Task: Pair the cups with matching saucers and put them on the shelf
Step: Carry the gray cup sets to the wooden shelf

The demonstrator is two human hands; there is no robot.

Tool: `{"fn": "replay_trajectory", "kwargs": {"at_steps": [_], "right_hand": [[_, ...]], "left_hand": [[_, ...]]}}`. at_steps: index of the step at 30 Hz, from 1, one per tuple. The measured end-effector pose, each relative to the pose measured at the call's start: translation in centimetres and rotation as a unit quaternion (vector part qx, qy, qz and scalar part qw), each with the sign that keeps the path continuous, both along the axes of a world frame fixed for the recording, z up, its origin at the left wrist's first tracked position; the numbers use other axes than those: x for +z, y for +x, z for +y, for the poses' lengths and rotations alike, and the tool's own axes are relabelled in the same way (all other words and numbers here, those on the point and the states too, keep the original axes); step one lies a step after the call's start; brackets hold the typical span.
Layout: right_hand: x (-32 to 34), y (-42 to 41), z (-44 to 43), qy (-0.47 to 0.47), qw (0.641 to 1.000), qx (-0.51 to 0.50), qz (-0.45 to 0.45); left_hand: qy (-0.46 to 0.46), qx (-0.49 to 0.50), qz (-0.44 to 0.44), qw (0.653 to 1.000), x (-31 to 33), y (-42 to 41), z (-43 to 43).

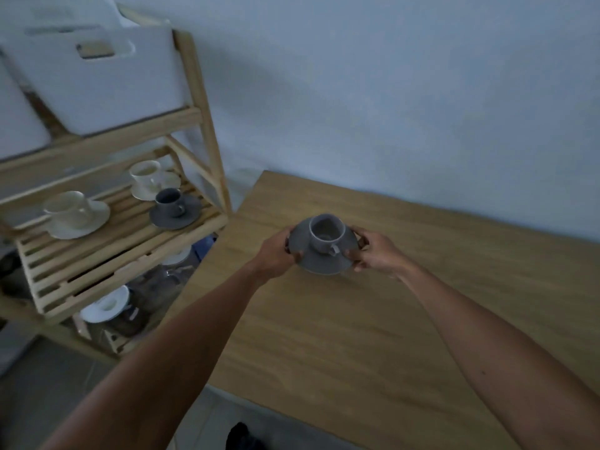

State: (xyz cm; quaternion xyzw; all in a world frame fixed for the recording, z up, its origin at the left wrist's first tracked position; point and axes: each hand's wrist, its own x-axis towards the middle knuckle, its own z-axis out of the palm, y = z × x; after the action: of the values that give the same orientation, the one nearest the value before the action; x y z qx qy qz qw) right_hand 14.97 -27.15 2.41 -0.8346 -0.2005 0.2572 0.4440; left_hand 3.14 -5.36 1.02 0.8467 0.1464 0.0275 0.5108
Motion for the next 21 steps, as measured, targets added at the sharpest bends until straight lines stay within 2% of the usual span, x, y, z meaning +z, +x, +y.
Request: {"fn": "replay_trajectory", "kwargs": {"at_steps": [5, 13, 21], "right_hand": [[0.9, 0.4, 9.7, 0.001, 0.996, 0.087, -0.029], [0.6, -2.6, 25.1, 0.036, 0.977, 0.206, -0.028], [-1.5, -7.1, 38.6, 0.016, 0.947, 0.318, -0.042]], "left_hand": [[-0.004, 0.044, -0.002, 0.999, 0.8, -2.6, 8.1], [0.055, 0.159, 0.011, 0.986, 1.2, -9.5, 20.0], [0.020, 0.282, 0.057, 0.957, -0.5, -16.6, 29.3]]}}
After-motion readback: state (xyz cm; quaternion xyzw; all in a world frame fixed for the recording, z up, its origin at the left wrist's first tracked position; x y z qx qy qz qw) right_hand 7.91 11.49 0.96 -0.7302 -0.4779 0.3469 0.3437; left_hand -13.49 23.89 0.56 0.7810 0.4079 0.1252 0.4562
